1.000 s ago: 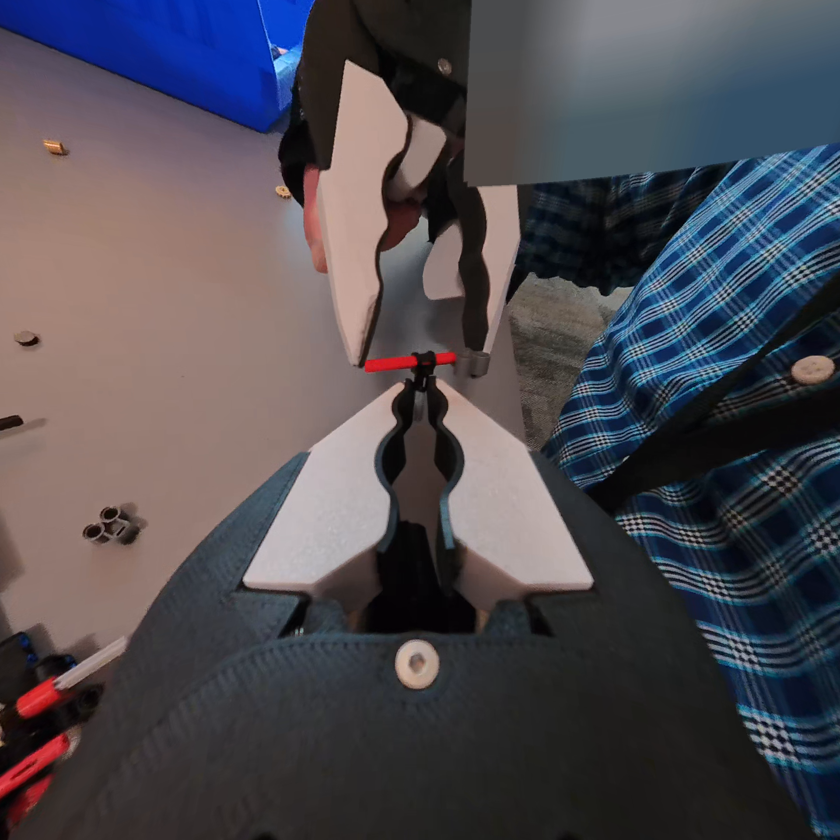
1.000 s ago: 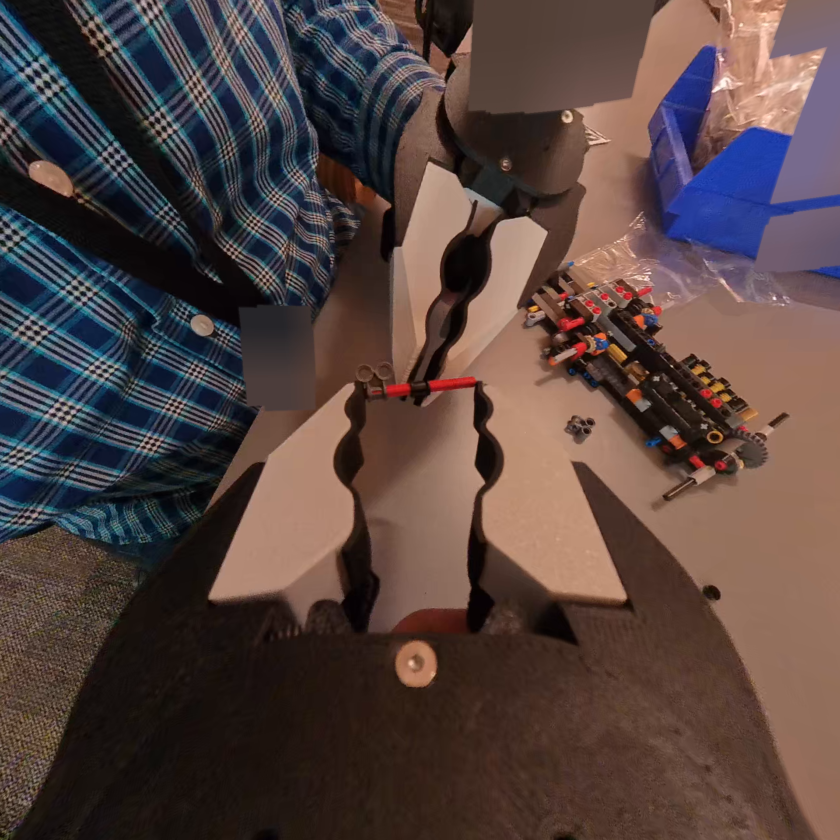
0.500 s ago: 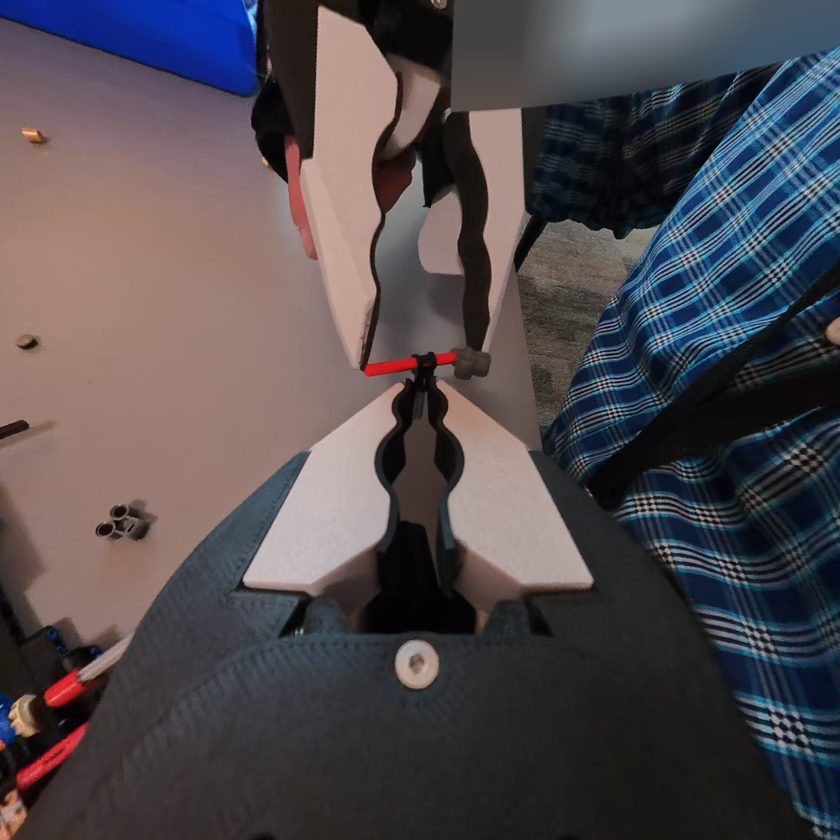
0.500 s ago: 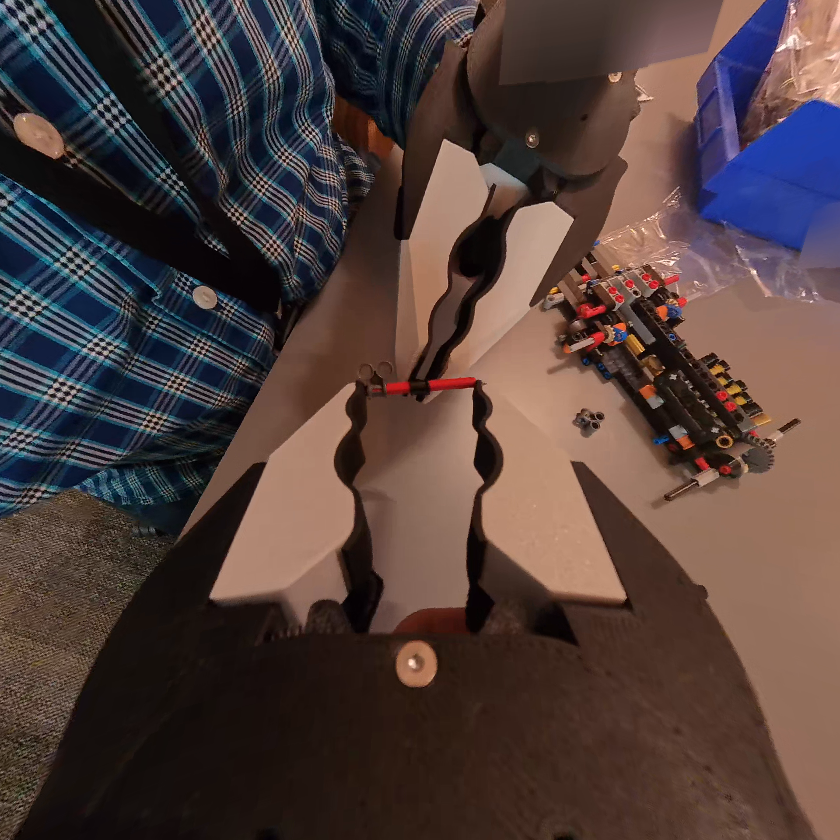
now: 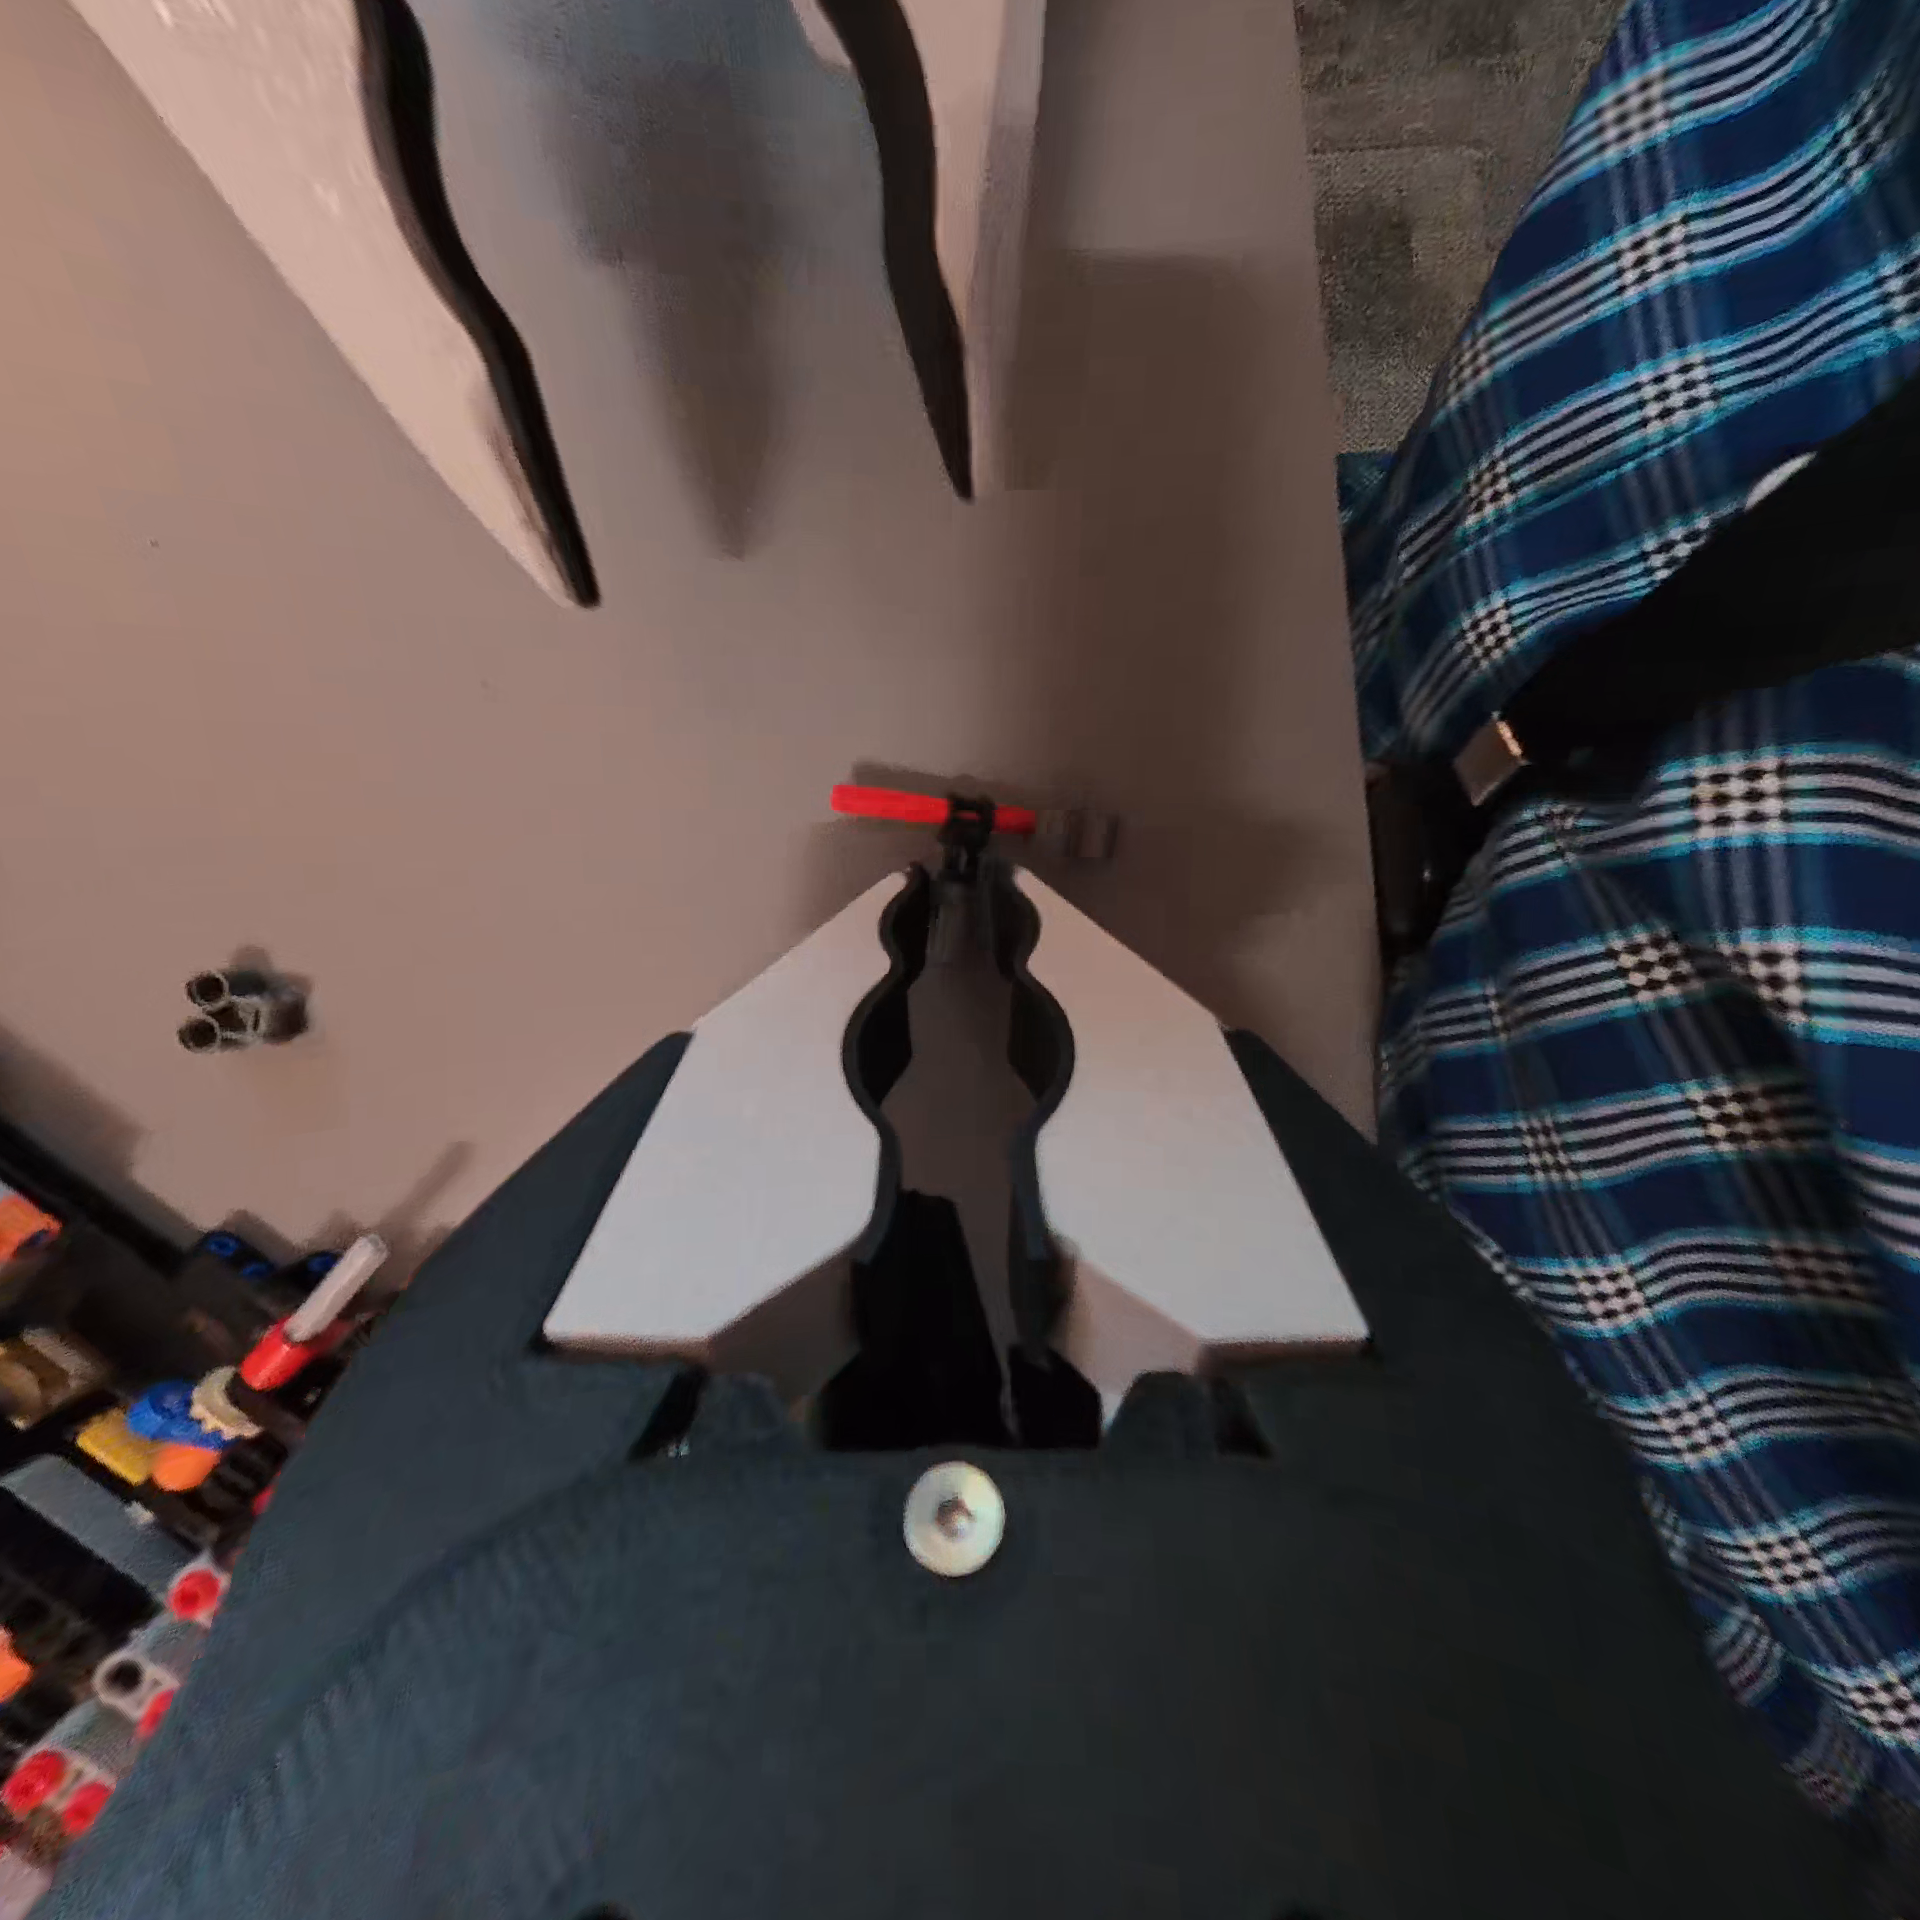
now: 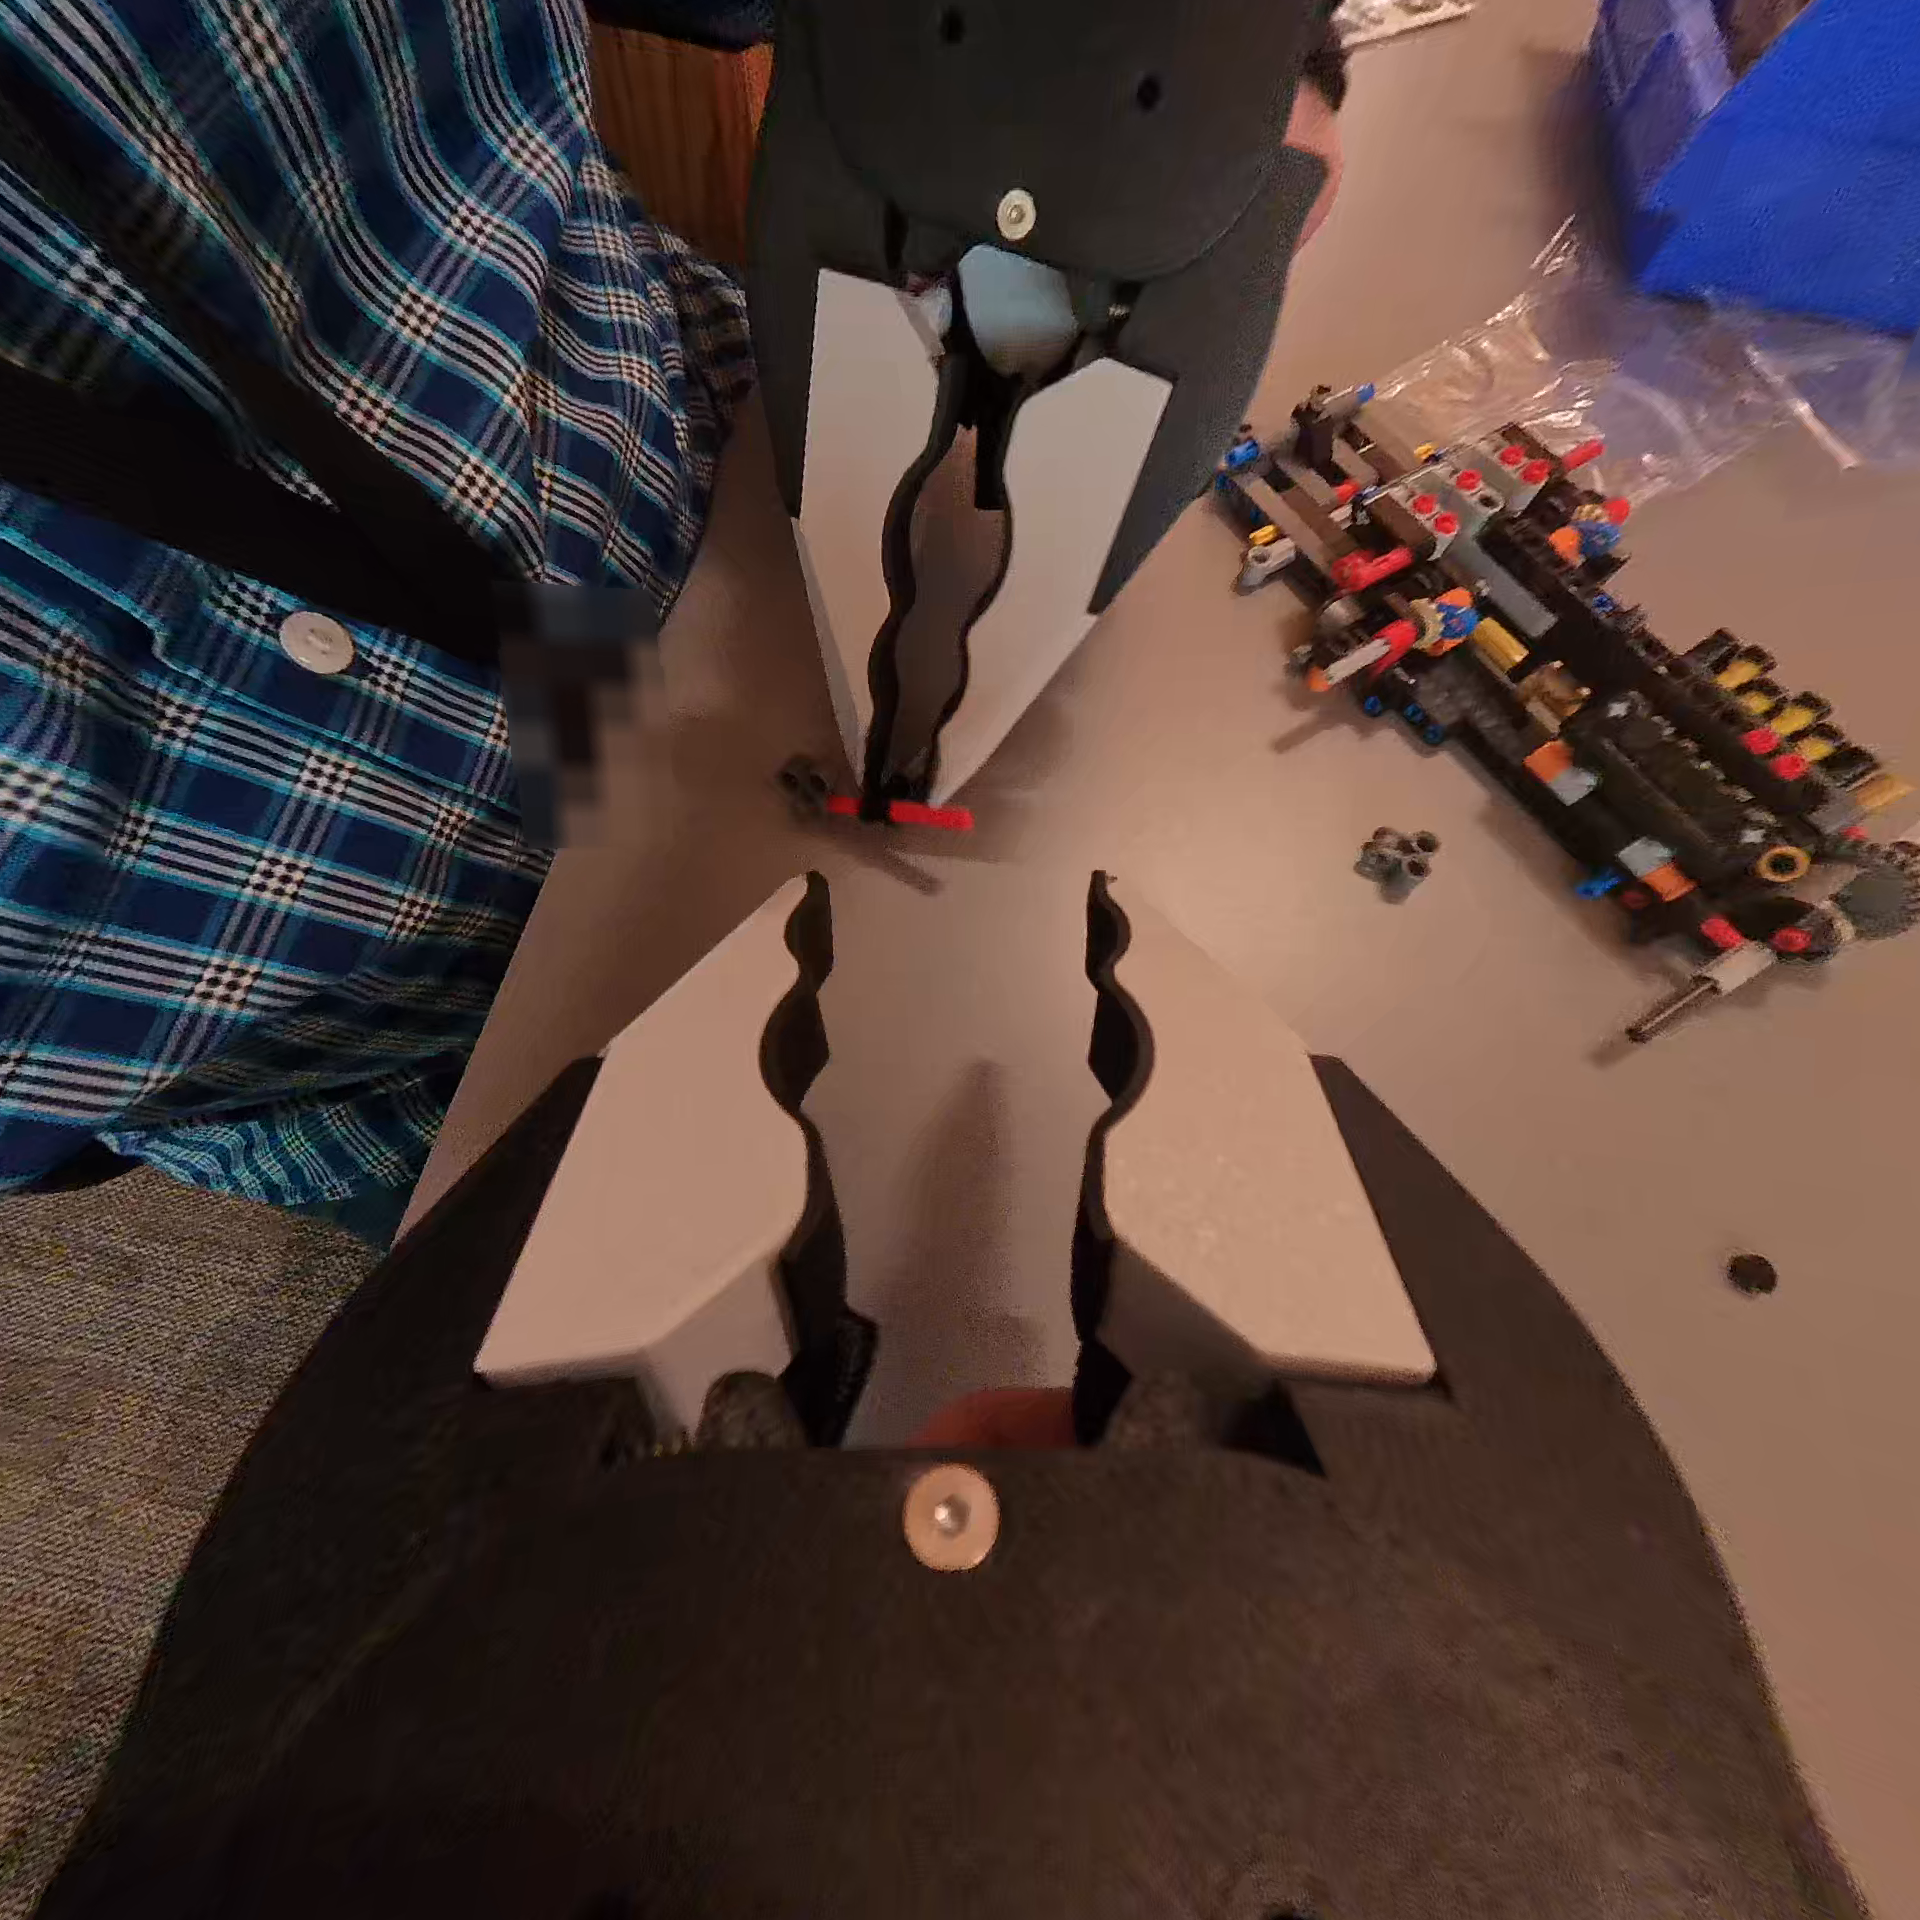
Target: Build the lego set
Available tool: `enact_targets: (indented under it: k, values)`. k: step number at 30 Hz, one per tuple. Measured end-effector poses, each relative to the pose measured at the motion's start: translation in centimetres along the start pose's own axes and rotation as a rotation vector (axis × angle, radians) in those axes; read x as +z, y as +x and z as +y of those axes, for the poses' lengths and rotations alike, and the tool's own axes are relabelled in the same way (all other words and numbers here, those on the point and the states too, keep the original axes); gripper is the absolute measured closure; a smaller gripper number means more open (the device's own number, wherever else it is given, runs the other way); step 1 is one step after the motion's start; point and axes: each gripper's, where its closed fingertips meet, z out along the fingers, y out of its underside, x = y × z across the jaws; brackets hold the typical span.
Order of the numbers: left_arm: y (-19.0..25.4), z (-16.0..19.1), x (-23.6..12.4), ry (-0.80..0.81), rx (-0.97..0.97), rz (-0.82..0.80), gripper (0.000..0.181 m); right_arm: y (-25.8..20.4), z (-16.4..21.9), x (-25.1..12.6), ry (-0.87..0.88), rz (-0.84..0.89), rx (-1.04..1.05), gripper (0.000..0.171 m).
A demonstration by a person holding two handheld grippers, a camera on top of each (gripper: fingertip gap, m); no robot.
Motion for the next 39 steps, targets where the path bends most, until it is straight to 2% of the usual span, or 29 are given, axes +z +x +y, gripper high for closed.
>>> enact_targets:
  k: [5,9,13,17,23,28,39]
  values:
    - [-1.4,0.7,-0.8,-0.001,-0.031,-0.096,0.144,0.2,0.6,0.1,0.004,0.008,0.022,0.126]
    - [-0.8,0.5,-2.5,0.065,-0.131,-0.196,0.143,0.2,0.9,0.2,-0.016,0.020,0.005,0.134]
    - [1.8,-0.8,-1.9,0.127,-0.234,-0.194,0.147,0.0,1.5,1.9,-0.079,0.039,-0.039,0.138]
    - [1.2,-1.0,-0.4,0.112,-0.271,-0.317,0.144,-0.2,2.3,3.6,-0.147,0.044,-0.063,0.141]
    - [0.6,-0.5,0.1,0.101,-0.296,-0.400,0.158,-0.5,1.8,4.7,-0.154,0.069,-0.035,0.162]
    - [-0.3,0.6,-0.5,0.092,-0.299,-0.455,0.171,-0.5,1.4,5.2,-0.151,0.104,0.016,0.165]
    - [-1.0,0.8,-0.7,0.115,-0.299,-0.475,0.174,-0.2,1.4,5.3,-0.150,0.144,0.027,0.166]
